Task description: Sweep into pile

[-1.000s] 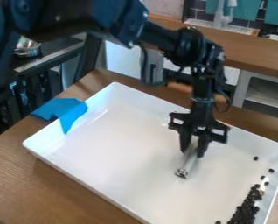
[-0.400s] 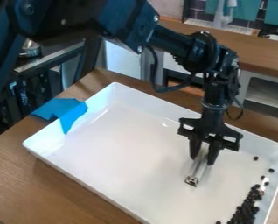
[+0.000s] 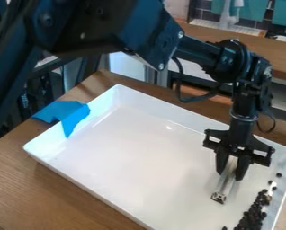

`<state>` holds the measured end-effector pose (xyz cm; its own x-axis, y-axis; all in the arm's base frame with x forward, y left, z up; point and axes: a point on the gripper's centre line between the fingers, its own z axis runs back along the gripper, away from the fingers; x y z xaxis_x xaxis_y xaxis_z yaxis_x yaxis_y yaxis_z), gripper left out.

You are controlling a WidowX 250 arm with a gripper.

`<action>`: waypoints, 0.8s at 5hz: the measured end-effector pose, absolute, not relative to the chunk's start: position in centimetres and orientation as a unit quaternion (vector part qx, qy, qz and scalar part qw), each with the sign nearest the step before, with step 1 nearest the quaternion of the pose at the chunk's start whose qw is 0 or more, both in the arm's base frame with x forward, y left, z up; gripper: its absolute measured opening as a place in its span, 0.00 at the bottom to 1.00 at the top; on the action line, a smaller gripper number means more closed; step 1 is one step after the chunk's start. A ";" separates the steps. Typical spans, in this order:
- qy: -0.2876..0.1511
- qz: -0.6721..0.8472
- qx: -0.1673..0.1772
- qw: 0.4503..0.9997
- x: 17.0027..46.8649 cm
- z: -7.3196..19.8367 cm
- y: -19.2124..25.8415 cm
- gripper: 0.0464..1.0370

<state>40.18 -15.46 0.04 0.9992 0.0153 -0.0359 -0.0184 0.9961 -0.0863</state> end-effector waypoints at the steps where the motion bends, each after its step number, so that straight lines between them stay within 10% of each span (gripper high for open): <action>1: 0.020 0.005 -0.045 0.999 40.4 0.0 -16.3 0.32; 4: 0.033 -0.032 -0.060 0.997 39.6 0.1 -19.2 0.32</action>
<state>39.57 -19.22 0.11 0.9958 -0.0675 -0.0618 0.0596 0.9908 -0.1218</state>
